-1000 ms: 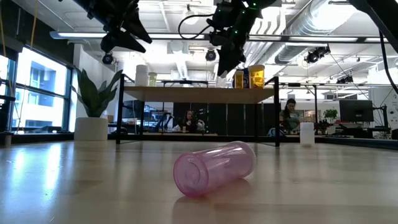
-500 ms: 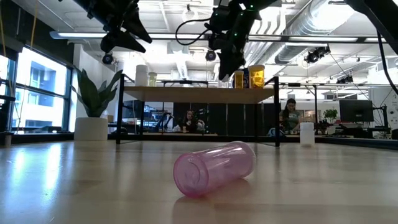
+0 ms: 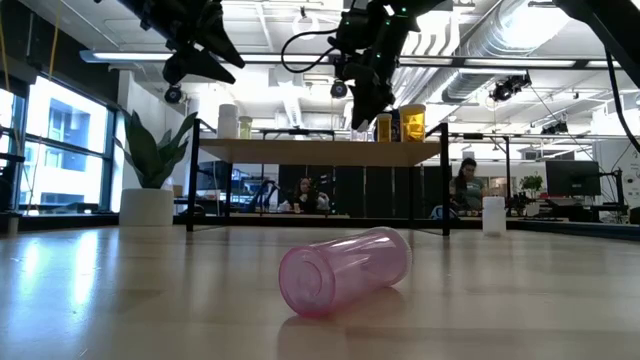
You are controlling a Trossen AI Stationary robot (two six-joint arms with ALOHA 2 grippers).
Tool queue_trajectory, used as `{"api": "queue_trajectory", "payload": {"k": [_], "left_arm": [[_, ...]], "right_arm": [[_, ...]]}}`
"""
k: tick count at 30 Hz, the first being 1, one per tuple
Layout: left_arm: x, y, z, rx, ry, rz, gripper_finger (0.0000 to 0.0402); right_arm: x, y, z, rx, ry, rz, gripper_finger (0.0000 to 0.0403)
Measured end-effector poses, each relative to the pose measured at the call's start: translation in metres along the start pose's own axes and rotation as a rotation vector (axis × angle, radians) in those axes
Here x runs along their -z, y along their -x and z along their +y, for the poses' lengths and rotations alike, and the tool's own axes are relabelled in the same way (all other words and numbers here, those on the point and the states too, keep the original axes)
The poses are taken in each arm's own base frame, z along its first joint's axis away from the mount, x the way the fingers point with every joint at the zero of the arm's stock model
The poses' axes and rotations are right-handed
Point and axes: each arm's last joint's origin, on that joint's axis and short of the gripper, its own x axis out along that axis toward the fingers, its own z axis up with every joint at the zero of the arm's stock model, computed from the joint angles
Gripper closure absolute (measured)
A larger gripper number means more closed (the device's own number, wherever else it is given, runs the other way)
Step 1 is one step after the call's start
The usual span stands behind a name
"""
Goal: Pick and place medicine bottles onto shelf by color
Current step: Put the small transparent pill bottle on the shelf, then put the small pink pill bottle on the shelf
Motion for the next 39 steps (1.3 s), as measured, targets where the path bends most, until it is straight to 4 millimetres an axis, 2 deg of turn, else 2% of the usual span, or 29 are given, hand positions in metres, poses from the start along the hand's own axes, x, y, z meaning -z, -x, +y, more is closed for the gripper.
{"api": "queue_trajectory", "payload": {"k": [8,17,25,32,39], "left_arm": [[0.001,0.000,-0.002,0.059,0.001,0.025,0.0221],[0.011,0.001,0.001,0.054,0.101,0.143,0.0197],[0.025,0.003,-0.009,0.134,0.080,0.289,0.0199],[0.047,0.011,-0.030,0.168,-0.028,0.423,0.0200],[0.084,0.019,-0.056,0.272,-0.166,0.553,0.0200]], "right_arm": [[-0.001,-0.001,0.000,0.001,-0.009,-0.006,0.0186],[-0.003,0.001,0.000,0.004,-0.011,-0.022,0.0177],[-0.019,0.036,-0.004,0.023,-0.029,-0.152,0.0176],[-0.028,0.066,-0.006,0.033,-0.066,-0.247,0.0176],[-0.031,0.086,-0.003,-0.023,-0.160,-0.301,0.0176]]}}
